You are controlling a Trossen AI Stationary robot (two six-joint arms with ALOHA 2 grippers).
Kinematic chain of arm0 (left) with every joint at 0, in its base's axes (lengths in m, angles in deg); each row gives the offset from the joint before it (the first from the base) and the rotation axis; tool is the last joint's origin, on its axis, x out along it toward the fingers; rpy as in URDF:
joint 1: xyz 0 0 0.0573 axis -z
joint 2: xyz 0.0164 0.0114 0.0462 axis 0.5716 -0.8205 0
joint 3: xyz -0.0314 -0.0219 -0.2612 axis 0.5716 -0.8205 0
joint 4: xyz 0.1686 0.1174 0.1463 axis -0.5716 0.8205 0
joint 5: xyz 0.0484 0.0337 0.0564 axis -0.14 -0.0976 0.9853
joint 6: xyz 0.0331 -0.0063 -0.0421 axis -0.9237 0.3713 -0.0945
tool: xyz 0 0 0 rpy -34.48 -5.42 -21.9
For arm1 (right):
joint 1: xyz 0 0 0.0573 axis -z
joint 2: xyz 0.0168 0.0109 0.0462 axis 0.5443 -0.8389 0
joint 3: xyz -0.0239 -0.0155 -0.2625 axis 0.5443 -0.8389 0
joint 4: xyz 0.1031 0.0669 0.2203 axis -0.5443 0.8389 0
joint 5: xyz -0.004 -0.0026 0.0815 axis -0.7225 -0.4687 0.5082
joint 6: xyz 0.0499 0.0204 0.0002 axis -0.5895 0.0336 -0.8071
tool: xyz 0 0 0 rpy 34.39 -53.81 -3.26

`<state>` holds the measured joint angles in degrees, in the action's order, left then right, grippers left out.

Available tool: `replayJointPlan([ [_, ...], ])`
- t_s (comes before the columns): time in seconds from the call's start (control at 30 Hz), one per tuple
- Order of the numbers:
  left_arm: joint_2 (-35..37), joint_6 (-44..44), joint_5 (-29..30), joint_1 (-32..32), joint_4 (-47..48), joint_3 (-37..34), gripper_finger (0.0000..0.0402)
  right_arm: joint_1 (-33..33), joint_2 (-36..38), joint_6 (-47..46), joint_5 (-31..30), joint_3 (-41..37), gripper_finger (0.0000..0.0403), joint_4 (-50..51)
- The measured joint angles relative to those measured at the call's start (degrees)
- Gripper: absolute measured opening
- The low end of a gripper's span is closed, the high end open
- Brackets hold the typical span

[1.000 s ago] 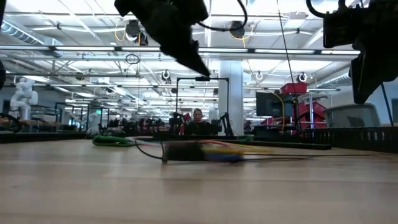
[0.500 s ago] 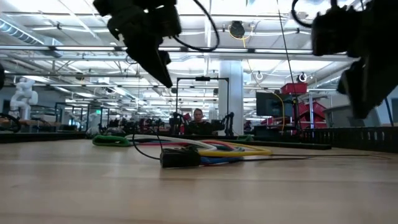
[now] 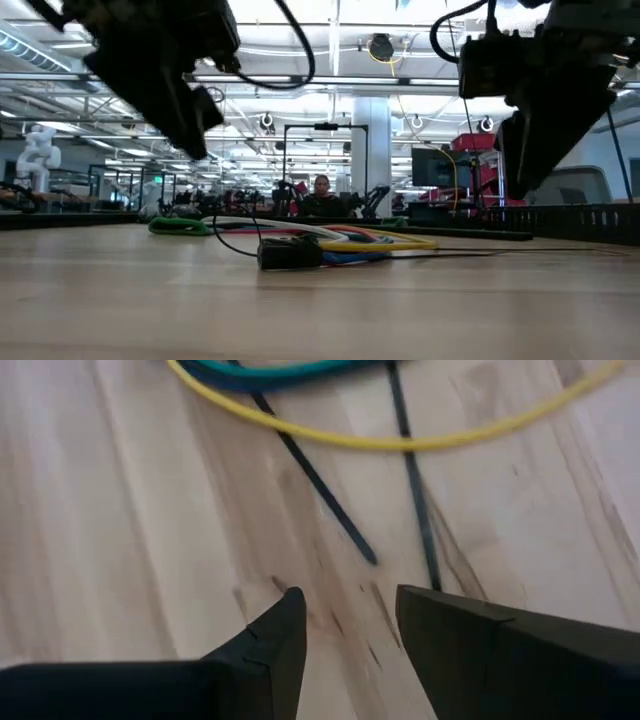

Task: Ziptie cables
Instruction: Wrap the black zip tie on the cable

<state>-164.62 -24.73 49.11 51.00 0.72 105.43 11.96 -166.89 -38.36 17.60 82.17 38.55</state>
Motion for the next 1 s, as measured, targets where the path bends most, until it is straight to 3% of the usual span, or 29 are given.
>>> replayJointPlan([
  [0.2, -6.08, 5.46, 3.83, 1.64, -9.51, 0.09, 0.0141, -0.48, 0.05, 0.97, -0.04, 0.0, 0.0149, 1.6],
  [0.37, -11.26, 13.11, 3.36, 1.96, -10.97, 0.1, 0.0141, -0.99, 0.07, 1.56, -0.2, 0.0, 0.0149, 2.06],
  [1.0, -12.55, 19.24, 10.87, 5.42, -13.32, 1.41, 0.0141, -2.34, 0.08, 2.8, -1.97, 0.0, 0.0148, 3.45],
])
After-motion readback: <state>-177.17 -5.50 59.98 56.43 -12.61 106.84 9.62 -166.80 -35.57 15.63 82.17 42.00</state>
